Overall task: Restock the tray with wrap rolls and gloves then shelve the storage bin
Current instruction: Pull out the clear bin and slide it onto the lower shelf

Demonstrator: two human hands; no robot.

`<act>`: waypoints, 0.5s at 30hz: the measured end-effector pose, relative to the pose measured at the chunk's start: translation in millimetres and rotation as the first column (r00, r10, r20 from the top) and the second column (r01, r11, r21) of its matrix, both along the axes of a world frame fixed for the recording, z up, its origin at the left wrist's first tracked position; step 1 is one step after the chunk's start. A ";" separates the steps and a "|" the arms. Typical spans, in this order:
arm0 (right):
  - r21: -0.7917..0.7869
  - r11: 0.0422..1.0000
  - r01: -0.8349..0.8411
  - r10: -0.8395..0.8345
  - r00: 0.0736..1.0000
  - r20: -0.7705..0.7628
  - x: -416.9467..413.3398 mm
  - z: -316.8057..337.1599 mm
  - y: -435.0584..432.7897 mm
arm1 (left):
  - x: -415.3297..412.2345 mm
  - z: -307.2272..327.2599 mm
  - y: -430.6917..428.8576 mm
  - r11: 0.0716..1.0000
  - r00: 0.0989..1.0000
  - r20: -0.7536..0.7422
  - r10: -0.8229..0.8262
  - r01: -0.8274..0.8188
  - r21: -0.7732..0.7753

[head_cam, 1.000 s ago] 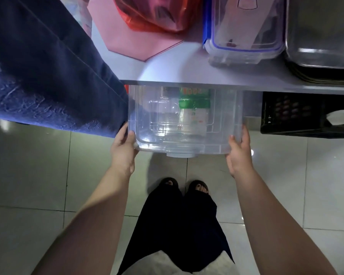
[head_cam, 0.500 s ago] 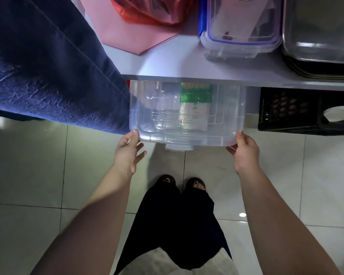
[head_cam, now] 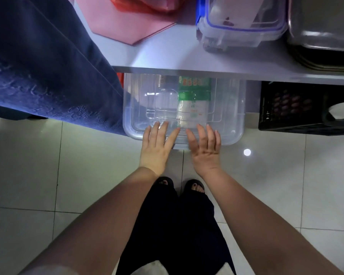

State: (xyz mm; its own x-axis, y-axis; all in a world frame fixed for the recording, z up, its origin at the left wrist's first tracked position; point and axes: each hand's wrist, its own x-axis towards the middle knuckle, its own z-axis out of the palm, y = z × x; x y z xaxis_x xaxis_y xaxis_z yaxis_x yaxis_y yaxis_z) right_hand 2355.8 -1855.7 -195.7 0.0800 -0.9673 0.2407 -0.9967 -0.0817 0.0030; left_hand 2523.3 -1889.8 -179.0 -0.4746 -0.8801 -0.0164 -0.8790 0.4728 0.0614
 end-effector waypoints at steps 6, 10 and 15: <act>0.025 0.994 -0.102 0.097 0.983 0.156 -17.0 4.2 -8.6 | -0.3 -5.1 -17.9 0.996 1.000 -0.024 -0.008 0.006 -0.088; 0.093 0.982 -0.167 0.145 0.968 0.205 -32.1 20.3 -10.7 | 13.9 9.2 -25.4 0.993 0.978 -0.171 -0.119 0.118 -0.017; 0.095 0.991 -0.092 0.064 0.963 0.263 -25.3 23.7 -22.9 | 11.9 14.0 -38.6 0.990 0.975 -0.174 -0.136 0.129 -0.055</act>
